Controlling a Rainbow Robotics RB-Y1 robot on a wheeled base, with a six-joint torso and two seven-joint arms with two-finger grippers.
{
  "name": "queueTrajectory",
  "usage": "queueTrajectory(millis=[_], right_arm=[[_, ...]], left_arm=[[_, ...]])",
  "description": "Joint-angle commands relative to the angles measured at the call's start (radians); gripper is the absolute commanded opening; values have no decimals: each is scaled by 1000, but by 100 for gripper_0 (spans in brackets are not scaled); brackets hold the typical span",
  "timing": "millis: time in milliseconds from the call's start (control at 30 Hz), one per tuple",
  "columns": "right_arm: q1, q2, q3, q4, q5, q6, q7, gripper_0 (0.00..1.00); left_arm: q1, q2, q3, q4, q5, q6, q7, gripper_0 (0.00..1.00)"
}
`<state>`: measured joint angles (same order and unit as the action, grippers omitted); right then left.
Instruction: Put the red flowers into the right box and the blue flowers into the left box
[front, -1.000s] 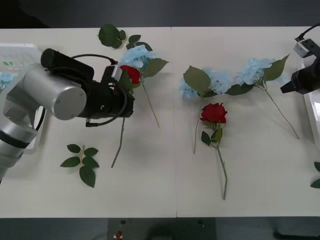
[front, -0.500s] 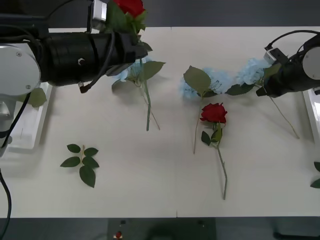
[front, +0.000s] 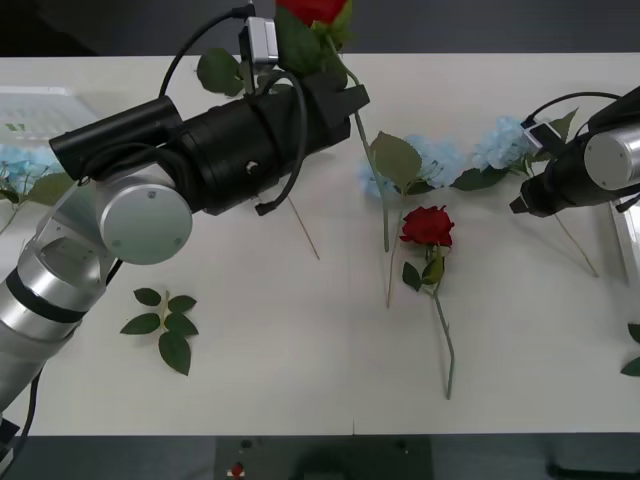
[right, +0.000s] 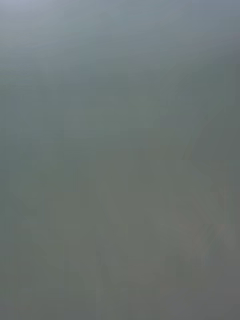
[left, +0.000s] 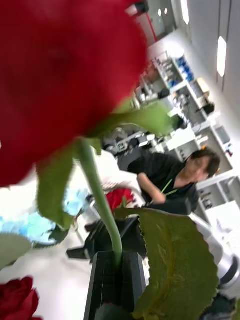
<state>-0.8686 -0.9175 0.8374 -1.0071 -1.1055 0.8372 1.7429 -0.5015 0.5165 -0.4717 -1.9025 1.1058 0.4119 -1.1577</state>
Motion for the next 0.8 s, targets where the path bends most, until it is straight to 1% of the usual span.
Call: queueTrajectory(millis=[33, 67, 133, 267, 400, 467, 500, 600, 667, 700, 733, 767, 800], right_arm=[[-26, -17, -15, -25, -16, -1, 27, 94], [-26, -21, -17, -31, -20, -1, 27, 96], [-24, -29, -17, -41, -30, -1, 30, 97], [-26, -66, -17, -64, -105, 2, 43, 100], [-24, -164, -17, -166, -234, 33, 70, 100], [-21, -195, -17, -200, -277, 34, 78, 100], [-12, -238, -23, -245, -336, 33, 86, 100], [29, -288, -70, -304, -410, 33, 99, 100], [117, -337, -181, -370, -496, 34, 155, 100], [138, -345, -209, -380, -525, 34, 170, 100], [189, -357, -262, -389, -602, 34, 208, 100], [214, -357, -291, -389, -643, 34, 233, 100], [272, -357, -351, -389, -738, 40, 293, 100]], left_arm=[[-3, -10, -19, -10, -37, -71, -22, 0], [-5, -10, -30, -7, -38, -85, -23, 0], [-5, -10, -42, -3, -40, -102, -22, 0], [-11, -10, -61, 10, -38, -119, -20, 0], [-19, -10, -73, 17, -24, -119, -22, 0], [-19, -10, -74, 19, -26, -119, -22, 0], [-17, -10, -74, 22, -24, -119, -22, 0], [-19, -9, -76, 20, -23, -119, -20, 0], [-20, -9, -79, 20, -18, -117, -20, 0], [-23, -10, -81, 20, -18, -116, -20, 0], [-25, -9, -84, 22, -11, -117, -20, 0], [-25, -9, -85, 20, -11, -117, -22, 0], [-25, -9, -85, 20, -11, -117, -23, 0]])
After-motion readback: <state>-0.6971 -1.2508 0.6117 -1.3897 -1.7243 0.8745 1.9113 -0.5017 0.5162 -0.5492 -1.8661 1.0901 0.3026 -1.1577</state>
